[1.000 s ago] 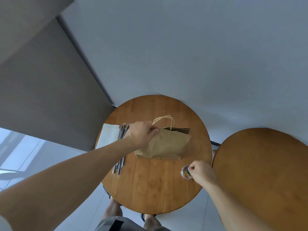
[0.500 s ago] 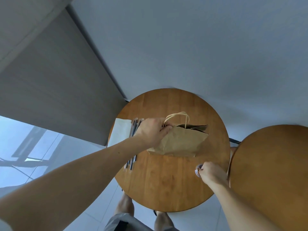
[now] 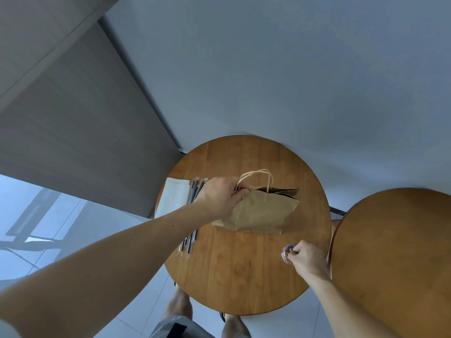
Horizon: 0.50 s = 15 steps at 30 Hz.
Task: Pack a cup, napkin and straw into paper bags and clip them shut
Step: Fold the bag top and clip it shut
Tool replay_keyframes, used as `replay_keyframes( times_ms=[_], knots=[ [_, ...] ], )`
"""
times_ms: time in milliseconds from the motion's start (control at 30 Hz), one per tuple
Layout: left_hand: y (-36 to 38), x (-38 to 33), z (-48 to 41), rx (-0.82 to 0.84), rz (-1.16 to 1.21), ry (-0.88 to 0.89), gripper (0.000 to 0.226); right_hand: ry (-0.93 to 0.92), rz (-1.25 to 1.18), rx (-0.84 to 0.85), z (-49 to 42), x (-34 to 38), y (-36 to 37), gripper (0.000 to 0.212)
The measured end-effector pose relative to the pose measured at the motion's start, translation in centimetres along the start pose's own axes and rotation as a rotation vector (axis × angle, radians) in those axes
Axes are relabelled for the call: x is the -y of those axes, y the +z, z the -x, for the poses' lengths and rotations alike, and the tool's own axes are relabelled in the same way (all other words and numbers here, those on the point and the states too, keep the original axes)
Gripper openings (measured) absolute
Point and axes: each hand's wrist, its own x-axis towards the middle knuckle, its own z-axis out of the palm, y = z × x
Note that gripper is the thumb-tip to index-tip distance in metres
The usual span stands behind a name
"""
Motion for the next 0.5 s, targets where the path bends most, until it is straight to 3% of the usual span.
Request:
replay_keyframes(
  times_ms=[100, 200, 300, 433, 500],
  knots=[
    [-0.2, 0.0, 0.1, 0.022, -0.007, -0.006, 0.026, 0.014, -0.033, -0.006, -0.1, -0.5, 0.4, 0.005],
    [-0.1, 0.1, 0.1, 0.002, 0.008, 0.015, 0.038, 0.022, -0.054, -0.002, -0.2, -1.1, 0.8, 0.005],
    [-0.1, -0.1, 0.1, 0.06, -0.005, 0.002, 0.016, 0.011, -0.067, -0.015, -0.2, -1.5, 1.0, 0.013],
    [-0.2, -0.1, 0.2, 0.024, 0.014, -0.01, 0.042, 0.033, -0.08, -0.029, -0.2, -1.5, 0.8, 0.02],
    [-0.2, -0.2, 0.2, 0.029, 0.023, -0.015, 0.044, 0.052, -0.08, -0.029, -0.2, -1.5, 0.7, 0.017]
  ],
)
